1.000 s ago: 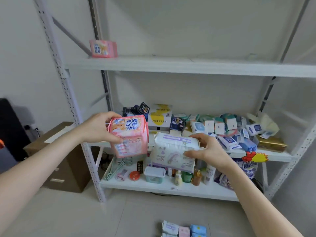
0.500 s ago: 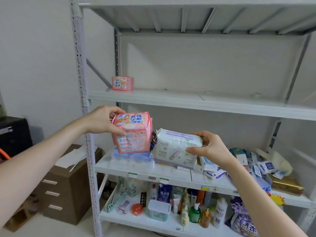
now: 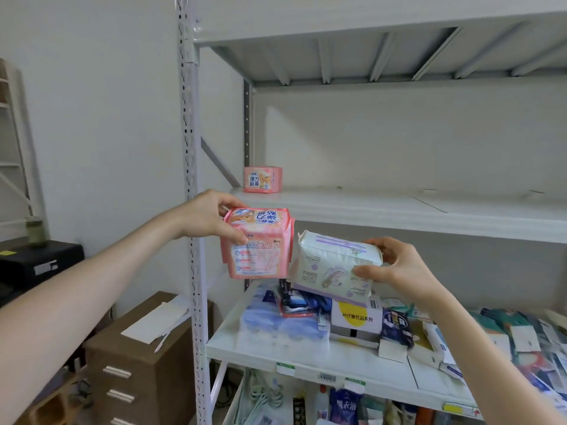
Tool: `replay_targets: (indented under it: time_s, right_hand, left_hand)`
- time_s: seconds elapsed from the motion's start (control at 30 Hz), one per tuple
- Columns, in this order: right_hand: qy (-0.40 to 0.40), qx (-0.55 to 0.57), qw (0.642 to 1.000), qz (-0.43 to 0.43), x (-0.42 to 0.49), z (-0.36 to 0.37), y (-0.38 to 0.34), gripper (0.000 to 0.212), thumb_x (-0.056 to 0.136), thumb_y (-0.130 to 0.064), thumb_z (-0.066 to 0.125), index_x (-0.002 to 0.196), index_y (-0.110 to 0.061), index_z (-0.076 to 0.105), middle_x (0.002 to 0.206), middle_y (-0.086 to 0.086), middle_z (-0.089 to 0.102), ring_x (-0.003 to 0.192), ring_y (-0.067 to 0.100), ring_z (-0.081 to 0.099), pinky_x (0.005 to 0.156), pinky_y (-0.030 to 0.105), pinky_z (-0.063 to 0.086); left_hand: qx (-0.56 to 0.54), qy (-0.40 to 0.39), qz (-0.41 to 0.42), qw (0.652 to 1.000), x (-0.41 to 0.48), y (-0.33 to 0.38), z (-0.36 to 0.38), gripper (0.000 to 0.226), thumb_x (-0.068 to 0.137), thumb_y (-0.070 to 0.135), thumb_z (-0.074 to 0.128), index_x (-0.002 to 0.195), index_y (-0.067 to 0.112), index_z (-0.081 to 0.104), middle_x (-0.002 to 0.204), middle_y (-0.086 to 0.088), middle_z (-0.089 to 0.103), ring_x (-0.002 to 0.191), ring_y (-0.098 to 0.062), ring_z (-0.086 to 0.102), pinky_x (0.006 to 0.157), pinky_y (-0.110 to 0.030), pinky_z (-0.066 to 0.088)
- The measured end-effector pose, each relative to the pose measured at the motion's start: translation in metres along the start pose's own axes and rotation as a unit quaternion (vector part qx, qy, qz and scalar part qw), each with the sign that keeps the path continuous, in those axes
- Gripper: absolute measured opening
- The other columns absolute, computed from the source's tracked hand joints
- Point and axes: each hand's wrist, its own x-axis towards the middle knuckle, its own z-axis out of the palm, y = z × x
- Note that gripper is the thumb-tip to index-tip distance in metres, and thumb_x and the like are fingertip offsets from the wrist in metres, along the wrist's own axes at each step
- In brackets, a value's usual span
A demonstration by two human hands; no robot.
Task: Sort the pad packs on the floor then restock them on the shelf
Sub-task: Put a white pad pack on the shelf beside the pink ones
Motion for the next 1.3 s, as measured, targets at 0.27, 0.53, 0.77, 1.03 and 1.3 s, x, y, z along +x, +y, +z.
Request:
replay_targets:
  time_s: [0.27,0.53,0.77,1.03,1.3]
  right_hand:
    - [0.02,-0.001,0.999,-0.034,0.104,0.027,-0.017,0.052,0.065,-0.017,0.087,0.11,-0.02,0.062,0.095,0.0,0.073,0.082,0.015,0.072,0.067,0.029,0.059]
    - [0.042,0.003,0.998,-0.056,0.221,0.037,-0.023,0.047,0.066,-0.006,0.085,0.107,-0.014,0.064,0.091,0.003,0.074,0.082,0.02,0.073,0.063,0.027,0.059]
    - [0.043,-0.022,0.997,-0.053,0.314,0.053,-0.017,0.045,0.069,-0.005,0.083,0.109,-0.013,0.064,0.1,0.008,0.072,0.086,0.021,0.072,0.072,0.034,0.06]
    - [0.061,-0.035,0.997,-0.033,0.383,0.05,0.01,0.04,0.071,-0.008,0.082,0.107,-0.014,0.064,0.1,0.01,0.073,0.084,0.02,0.073,0.07,0.032,0.061]
    - [0.062,-0.054,0.997,0.01,0.426,0.026,0.034,0.038,0.072,-0.008,0.081,0.106,-0.012,0.064,0.101,0.011,0.071,0.082,0.018,0.073,0.063,0.028,0.059]
  left_hand:
    - [-0.028,-0.001,0.019,0.999,0.095,-0.046,-0.054,0.06,0.058,0.017,0.092,0.112,0.02,0.066,0.098,0.006,0.075,0.093,-0.007,0.07,0.075,-0.017,0.054]
    - [-0.068,0.017,0.041,0.997,0.191,-0.09,-0.083,0.065,0.039,0.04,0.089,0.101,0.029,0.07,0.102,0.003,0.075,0.1,-0.014,0.068,0.096,-0.033,0.051]
    - [-0.074,0.031,0.046,0.996,0.285,-0.138,-0.104,0.087,0.037,0.044,0.089,0.117,0.017,0.067,0.109,-0.001,0.071,0.1,-0.012,0.067,0.09,-0.026,0.052]
    - [-0.108,0.013,0.029,0.994,0.355,-0.185,-0.096,0.081,0.041,0.036,0.09,0.115,0.014,0.067,0.099,0.001,0.073,0.088,-0.007,0.069,0.077,-0.021,0.055]
    - [-0.152,0.009,0.008,0.988,0.381,-0.213,-0.081,0.07,0.047,0.034,0.087,0.112,0.021,0.067,0.098,0.005,0.074,0.091,-0.009,0.07,0.086,-0.027,0.055]
